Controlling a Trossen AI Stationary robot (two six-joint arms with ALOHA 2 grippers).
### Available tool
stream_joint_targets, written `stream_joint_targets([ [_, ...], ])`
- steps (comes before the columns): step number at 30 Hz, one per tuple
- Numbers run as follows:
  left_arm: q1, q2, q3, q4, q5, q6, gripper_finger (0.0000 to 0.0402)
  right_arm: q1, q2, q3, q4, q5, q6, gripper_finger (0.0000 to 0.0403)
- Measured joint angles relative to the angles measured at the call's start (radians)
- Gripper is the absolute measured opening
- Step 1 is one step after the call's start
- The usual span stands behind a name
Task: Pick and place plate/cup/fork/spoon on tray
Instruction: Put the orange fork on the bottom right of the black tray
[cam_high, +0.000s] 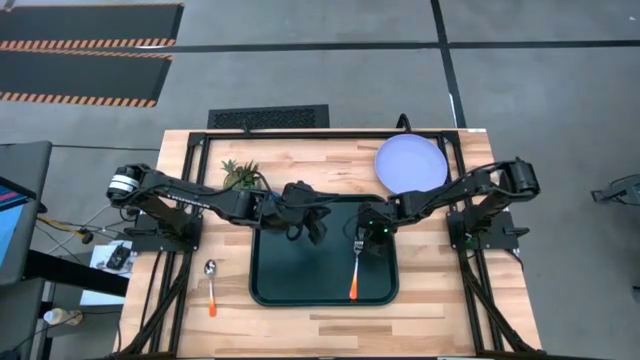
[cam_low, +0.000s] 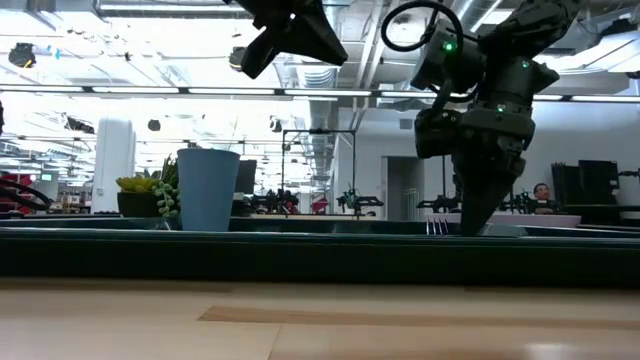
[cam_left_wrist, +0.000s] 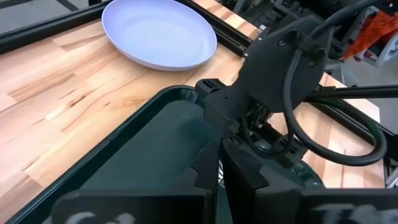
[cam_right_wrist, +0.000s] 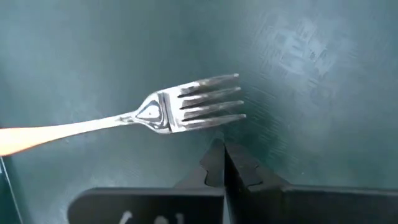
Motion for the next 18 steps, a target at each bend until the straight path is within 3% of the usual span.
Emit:
stream_joint_targets([
  [18, 0.0, 0.0, 0.0, 0.001, -0.002, 0.008, 0.0006, -0.01, -0.001, 0.0, 0.071, 0.001, -0.02, 0.0015],
])
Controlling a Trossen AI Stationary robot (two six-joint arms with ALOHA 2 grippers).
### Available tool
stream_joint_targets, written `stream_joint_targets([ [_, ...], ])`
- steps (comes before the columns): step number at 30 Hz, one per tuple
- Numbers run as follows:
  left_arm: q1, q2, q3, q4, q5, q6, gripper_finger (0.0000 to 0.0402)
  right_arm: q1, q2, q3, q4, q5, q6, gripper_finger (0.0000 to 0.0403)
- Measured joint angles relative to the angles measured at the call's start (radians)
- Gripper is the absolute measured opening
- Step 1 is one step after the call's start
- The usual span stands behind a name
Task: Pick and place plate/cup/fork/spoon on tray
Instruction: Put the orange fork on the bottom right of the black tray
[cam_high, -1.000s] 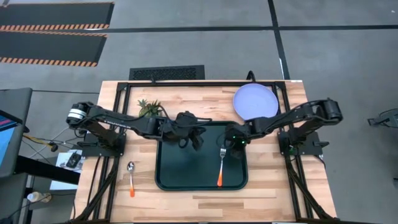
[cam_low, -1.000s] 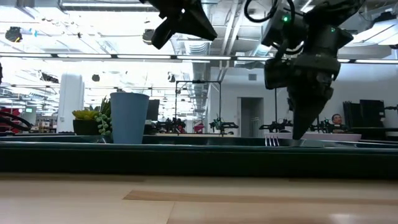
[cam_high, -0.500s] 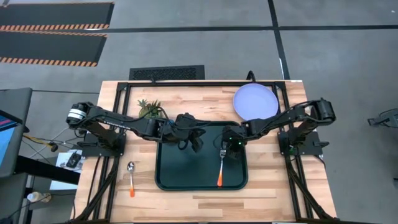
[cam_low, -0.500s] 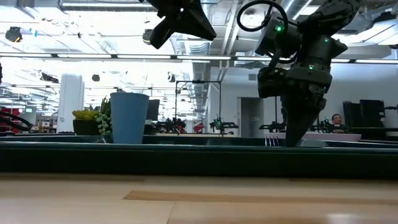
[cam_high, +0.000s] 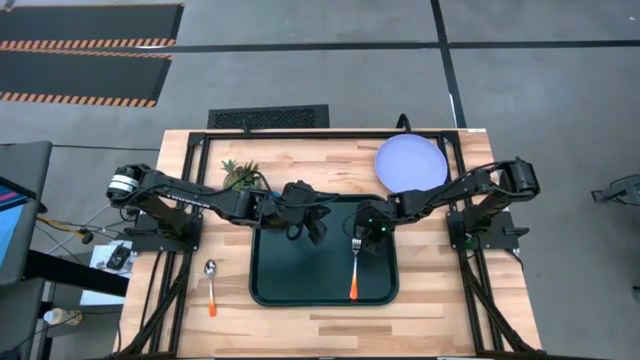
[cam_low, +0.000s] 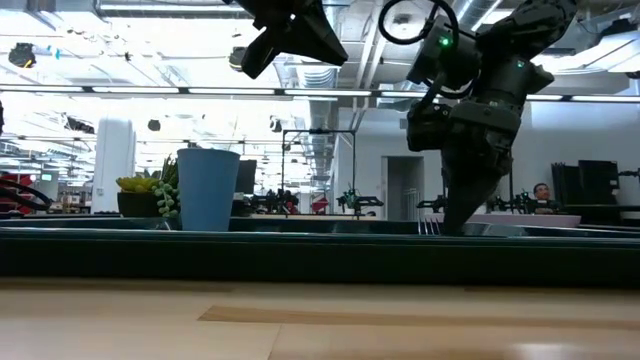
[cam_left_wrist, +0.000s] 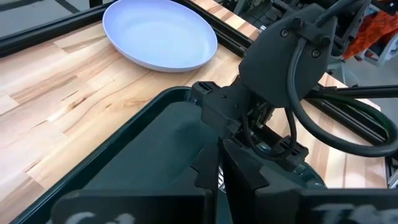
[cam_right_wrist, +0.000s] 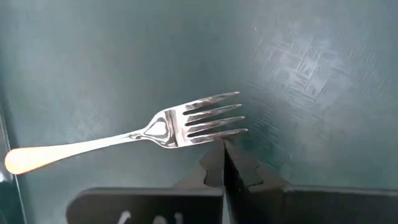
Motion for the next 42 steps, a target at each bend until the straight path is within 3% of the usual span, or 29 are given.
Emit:
stream_joint_targets([
  [24, -0.002, 0.0, 0.0, -0.017, 0.032, -0.009, 0.0006, -0.022, -0.021, 0.028, -0.024, -0.021, 0.0, 0.0017],
  [33, -0.002, 0.0, 0.0, -0.036, 0.024, -0.009, 0.0006, -0.013, -0.021, 0.028, -0.112, -0.019, -0.01, 0.0017],
  [42, -0.002, 0.0, 0.0, -0.046, 0.016, -0.009, 0.0006, -0.069, -0.021, 0.028, -0.057, 0.006, -0.038, 0.0019],
])
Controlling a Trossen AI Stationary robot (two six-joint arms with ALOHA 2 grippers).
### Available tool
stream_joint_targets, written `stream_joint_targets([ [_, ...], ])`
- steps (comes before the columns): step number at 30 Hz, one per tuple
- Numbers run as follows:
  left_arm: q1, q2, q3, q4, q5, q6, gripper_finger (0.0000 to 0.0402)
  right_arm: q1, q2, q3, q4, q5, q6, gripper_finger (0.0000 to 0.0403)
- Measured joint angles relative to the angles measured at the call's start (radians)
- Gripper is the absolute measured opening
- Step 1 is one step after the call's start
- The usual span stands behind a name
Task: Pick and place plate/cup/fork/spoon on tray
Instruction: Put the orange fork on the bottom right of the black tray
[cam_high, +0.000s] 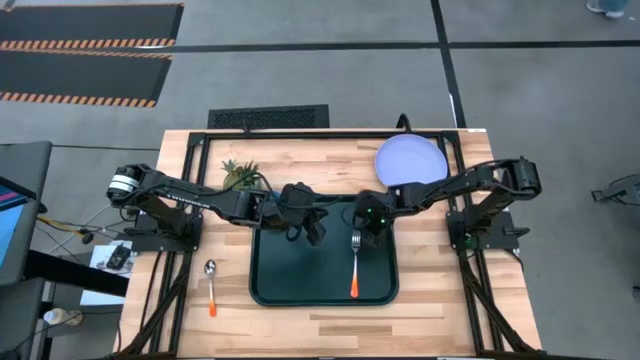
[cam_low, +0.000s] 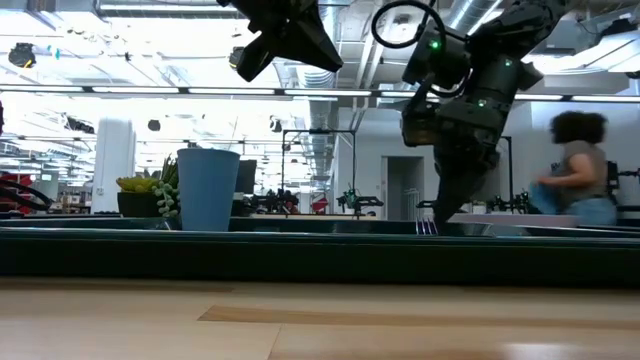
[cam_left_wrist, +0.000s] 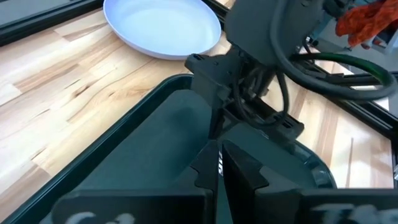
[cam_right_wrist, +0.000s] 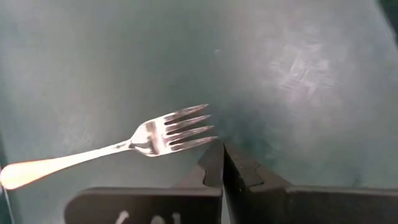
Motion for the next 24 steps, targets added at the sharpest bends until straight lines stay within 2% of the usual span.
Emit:
stream_joint_targets([
  [10, 0.0, 0.0, 0.0, -0.008, -0.002, 0.018, 0.0006, -0.007, 0.0, 0.0, 0.047, -0.001, 0.003, 0.0017],
  [16, 0.0, 0.0, 0.0, -0.009, -0.002, 0.018, 0.0006, -0.008, 0.0, 0.0, -0.029, 0.021, 0.028, 0.0018],
  [24, 0.0, 0.0, 0.0, -0.009, -0.002, 0.018, 0.0006, 0.024, 0.009, 0.0, -0.027, 0.021, 0.03, 0.0017],
])
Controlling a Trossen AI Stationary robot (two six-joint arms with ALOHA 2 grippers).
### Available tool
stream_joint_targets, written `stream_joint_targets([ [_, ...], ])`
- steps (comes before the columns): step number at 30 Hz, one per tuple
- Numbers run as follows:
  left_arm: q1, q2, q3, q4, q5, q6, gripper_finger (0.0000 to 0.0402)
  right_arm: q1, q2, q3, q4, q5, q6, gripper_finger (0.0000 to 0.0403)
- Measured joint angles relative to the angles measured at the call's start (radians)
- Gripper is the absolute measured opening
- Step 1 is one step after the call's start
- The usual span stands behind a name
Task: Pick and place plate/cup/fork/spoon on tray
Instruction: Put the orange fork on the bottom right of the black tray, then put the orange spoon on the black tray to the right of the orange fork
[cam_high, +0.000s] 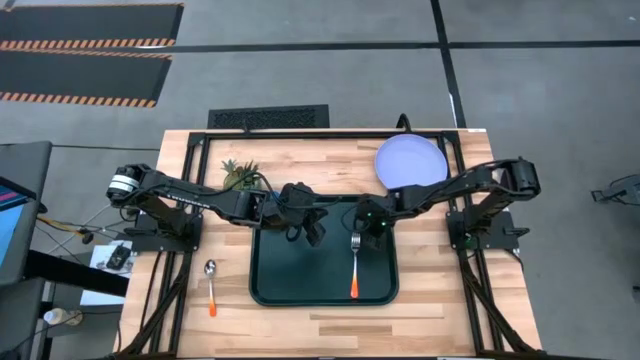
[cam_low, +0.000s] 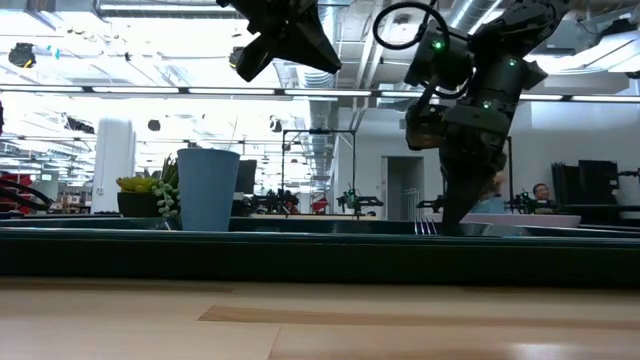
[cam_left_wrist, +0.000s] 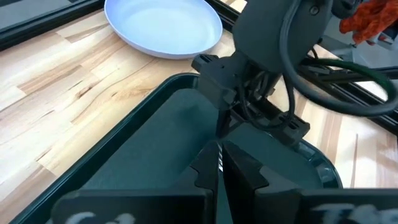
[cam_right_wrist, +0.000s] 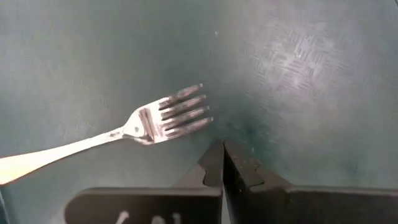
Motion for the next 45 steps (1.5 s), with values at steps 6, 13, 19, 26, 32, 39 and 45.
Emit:
stream_joint_targets([
  [6, 0.0, 0.0, 0.0, -0.006, -0.009, 0.0, 0.0006, -0.001, 0.037, 0.0, 0.033, -0.001, 0.0, 0.0016],
  [13, 0.0, 0.0, 0.0, -0.006, -0.011, 0.008, 0.0006, 0.0, 0.06, 0.014, 0.045, -0.023, 0.001, 0.0023],
  [19, 0.0, 0.0, 0.0, -0.006, -0.012, 0.008, 0.0006, -0.001, 0.059, 0.039, 0.049, -0.026, 0.0, 0.0017],
  [26, 0.0, 0.0, 0.0, -0.038, 0.015, 0.008, 0.0006, -0.006, 0.054, 0.041, 0.024, -0.026, -0.001, 0.0023],
  [32, -0.044, -0.077, 0.0, -0.362, 0.166, -0.11, 0.0006, -0.043, -0.07, 0.041, -0.095, -0.024, -0.016, 0.0025],
  [39, -0.265, -0.111, 0.0, -0.775, 0.122, -0.564, 0.0051, -0.089, -0.274, 0.041, -0.253, -0.02, -0.012, 0.0021],
  [45, -0.431, -0.111, -0.07, -0.788, 0.198, -1.074, 0.0157, -0.1, -0.389, 0.042, -0.283, 0.028, 0.01, 0.0028],
])
